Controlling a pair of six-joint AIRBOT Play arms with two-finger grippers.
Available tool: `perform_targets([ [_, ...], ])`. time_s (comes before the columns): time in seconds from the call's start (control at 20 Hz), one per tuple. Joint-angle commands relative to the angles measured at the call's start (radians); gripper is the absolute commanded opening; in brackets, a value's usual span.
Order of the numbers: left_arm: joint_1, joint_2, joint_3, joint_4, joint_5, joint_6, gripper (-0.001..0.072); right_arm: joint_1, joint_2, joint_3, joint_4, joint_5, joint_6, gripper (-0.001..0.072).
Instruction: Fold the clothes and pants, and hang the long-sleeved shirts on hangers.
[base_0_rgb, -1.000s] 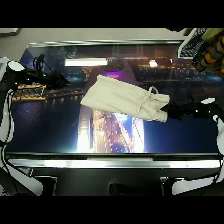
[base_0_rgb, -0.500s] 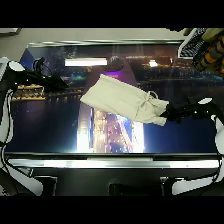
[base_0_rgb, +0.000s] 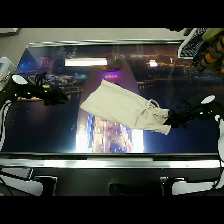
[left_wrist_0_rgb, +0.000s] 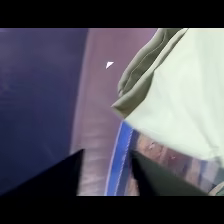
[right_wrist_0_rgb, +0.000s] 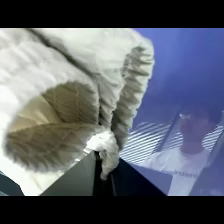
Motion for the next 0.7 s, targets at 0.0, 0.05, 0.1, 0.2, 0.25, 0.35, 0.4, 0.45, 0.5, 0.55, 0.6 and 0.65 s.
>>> perform_targets([
  [0.0,-0.021,-0.006,-0.077,-0.224,0.162,0.195,0.0545,0.000,0.026,0.001,-0.018,0.032,0.035,0.0036],
  [0.05,-0.031,-0.026,-0.073,-0.268,0.184,0.241,0.0546,0.000,0.027,0.001,-0.018,0.036,0.038,0.0036],
  [0.1,-0.042,-0.053,-0.060,-0.288,0.196,0.259,0.0548,0.000,0.029,0.001,-0.019,0.039,0.044,0.0036],
  [0.2,-0.065,-0.114,-0.020,-0.288,0.201,0.258,0.0549,0.000,0.032,0.002,-0.019,0.038,0.047,0.0036],
  [0.25,-0.077,-0.146,0.005,-0.288,0.193,0.258,0.0549,0.000,0.032,0.002,-0.019,0.038,0.053,0.0036],
  [0.35,-0.102,-0.208,0.065,-0.288,0.176,0.258,0.0549,0.000,0.032,0.002,-0.019,0.037,0.056,0.0036],
  [0.4,-0.116,-0.236,0.098,-0.288,0.163,0.258,0.0549,0.000,0.032,0.002,-0.019,0.035,0.057,0.0036],
  [0.45,-0.130,-0.259,0.128,-0.288,0.156,0.258,0.0549,0.000,0.032,0.002,-0.019,0.032,0.061,0.0036],
  [0.5,-0.144,-0.280,0.154,-0.288,0.154,0.257,0.0549,0.000,0.032,0.002,-0.019,0.029,0.063,0.0036],
  [0.55,-0.156,-0.299,0.175,-0.288,0.151,0.254,0.0549,0.000,0.032,0.002,-0.018,0.024,0.064,0.0036],
  [0.6,-0.164,-0.315,0.191,-0.287,0.150,0.241,0.0549,0.000,0.033,0.001,-0.018,0.018,0.064,0.0036],
  [0.65,-0.171,-0.332,0.203,-0.287,0.142,0.228,0.0549,0.000,0.034,0.002,-0.018,0.011,0.065,0.0036],
])
